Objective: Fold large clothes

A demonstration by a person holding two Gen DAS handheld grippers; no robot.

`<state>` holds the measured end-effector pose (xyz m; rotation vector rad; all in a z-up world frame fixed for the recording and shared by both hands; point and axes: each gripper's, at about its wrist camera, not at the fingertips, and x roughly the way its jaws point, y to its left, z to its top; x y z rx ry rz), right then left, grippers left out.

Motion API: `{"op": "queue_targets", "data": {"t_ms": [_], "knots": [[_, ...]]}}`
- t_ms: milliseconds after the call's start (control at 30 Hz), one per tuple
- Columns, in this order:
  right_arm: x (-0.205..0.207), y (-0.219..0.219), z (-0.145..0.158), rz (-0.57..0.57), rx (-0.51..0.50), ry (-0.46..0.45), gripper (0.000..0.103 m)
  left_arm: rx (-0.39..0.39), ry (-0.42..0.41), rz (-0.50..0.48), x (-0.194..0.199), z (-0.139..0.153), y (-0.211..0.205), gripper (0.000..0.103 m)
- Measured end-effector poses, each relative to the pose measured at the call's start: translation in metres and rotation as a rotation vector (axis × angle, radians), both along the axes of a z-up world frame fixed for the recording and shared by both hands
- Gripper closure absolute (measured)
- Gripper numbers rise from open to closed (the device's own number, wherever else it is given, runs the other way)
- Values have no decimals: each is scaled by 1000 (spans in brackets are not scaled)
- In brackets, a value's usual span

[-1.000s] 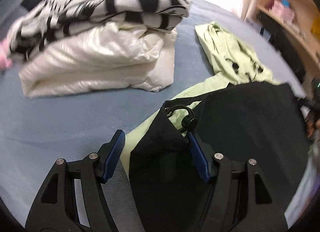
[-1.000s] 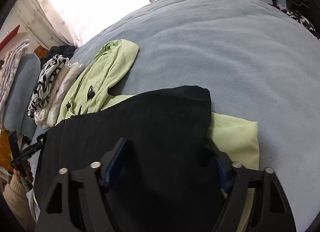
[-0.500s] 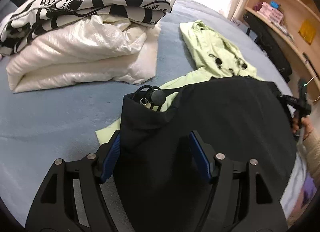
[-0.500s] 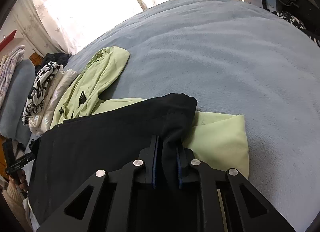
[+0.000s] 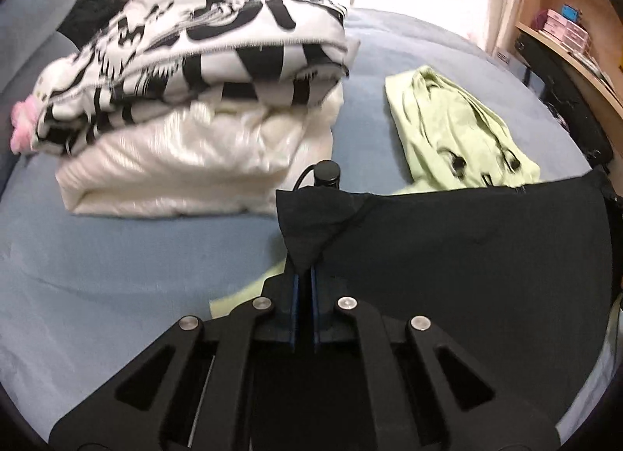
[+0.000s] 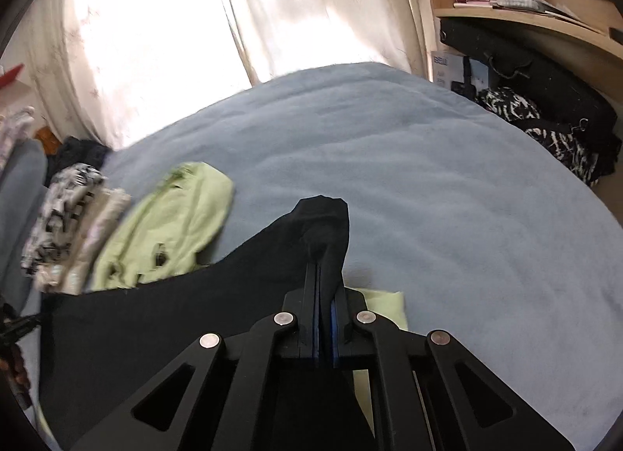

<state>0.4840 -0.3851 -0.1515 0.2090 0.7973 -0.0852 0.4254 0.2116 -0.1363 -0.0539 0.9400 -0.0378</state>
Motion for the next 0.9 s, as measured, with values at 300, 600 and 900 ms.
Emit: {"op": "queue_targets", "data": {"t_ms": [300, 600, 900], "knots": [[14, 4, -47, -72, -3, 175, 69, 138, 63, 79, 12, -42, -20, 95], [-55, 11, 14, 31, 101, 35, 53, 70, -29, 168, -54, 15, -23, 95], [-114, 164, 6, 431, 77, 94, 53, -105, 29, 127, -121, -8, -117, 95]]}}
